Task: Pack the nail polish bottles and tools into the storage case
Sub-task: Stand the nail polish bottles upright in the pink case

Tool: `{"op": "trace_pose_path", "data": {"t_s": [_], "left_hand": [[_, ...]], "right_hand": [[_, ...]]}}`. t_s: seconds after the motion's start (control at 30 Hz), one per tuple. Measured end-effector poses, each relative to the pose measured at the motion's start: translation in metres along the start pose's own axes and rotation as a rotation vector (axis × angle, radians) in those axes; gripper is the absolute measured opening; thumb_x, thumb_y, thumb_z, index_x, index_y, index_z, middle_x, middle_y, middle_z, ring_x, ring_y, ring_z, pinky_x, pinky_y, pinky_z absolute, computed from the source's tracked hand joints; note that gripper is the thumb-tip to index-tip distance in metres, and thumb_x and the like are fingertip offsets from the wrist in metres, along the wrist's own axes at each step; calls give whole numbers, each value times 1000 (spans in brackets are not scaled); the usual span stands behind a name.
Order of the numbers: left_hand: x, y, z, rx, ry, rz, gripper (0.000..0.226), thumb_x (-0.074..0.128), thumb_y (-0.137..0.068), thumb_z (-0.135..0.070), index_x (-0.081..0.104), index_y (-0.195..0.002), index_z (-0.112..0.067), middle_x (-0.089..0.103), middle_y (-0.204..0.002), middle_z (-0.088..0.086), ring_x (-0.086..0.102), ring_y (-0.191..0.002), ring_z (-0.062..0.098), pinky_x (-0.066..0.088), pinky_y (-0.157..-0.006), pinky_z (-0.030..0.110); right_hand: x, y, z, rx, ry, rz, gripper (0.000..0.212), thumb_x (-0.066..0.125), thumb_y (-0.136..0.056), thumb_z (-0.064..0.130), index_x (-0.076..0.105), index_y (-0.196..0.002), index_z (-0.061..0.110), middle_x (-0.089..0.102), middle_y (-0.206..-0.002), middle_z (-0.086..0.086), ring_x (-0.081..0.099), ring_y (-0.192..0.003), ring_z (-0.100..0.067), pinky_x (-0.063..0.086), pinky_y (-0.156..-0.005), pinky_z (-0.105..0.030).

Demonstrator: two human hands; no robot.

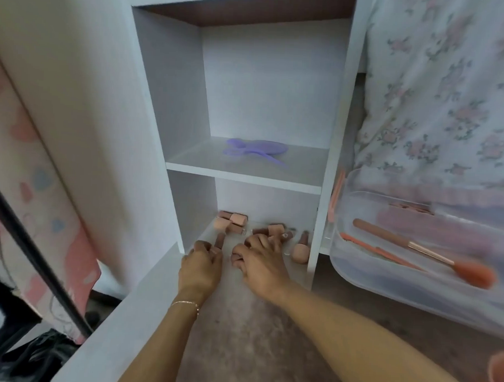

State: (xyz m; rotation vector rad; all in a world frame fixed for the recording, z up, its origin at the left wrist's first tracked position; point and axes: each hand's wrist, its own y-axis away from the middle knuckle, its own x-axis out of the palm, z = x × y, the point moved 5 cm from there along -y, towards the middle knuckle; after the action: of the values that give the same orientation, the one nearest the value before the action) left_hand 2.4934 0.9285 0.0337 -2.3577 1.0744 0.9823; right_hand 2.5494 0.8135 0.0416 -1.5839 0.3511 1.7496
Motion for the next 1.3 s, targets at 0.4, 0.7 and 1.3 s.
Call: {"op": "trace_pose_path", "data": {"t_s": [0.4, 0.7, 1.3], "left_hand": [[-105, 142, -7, 12, 698, -316, 16, 63, -86, -14, 60, -99, -22, 66, -86, -2, 63, -82, 16, 48, -71, 24], [-107, 267, -100, 167, 1084, -25, 18, 55, -86, -1, 64, -100, -9, 69, -75, -6, 63, -71, 5, 51, -62, 17], [28, 323, -218, 471, 632, 498, 20, 67, -79, -8, 65, -93, -23, 73, -87, -7, 68, -81, 6, 48, -69, 10]], "right_hand": [[-97, 73, 70, -47, -778, -94, 18, 21, -99, 35, 36, -94, 26, 42, -75, 11, 45, -69, -15, 45, -73, -45], [-221, 192, 53, -222, -975, -280, 19, 41, -87, 43, 52, -81, 29, 53, -48, 13, 47, -39, -3, 35, -47, -12], [-234, 361, -134, 162, -365, 421, 9, 58, -79, 13, 61, -86, 7, 61, -88, -9, 55, -78, -21, 44, -70, -28]]}}
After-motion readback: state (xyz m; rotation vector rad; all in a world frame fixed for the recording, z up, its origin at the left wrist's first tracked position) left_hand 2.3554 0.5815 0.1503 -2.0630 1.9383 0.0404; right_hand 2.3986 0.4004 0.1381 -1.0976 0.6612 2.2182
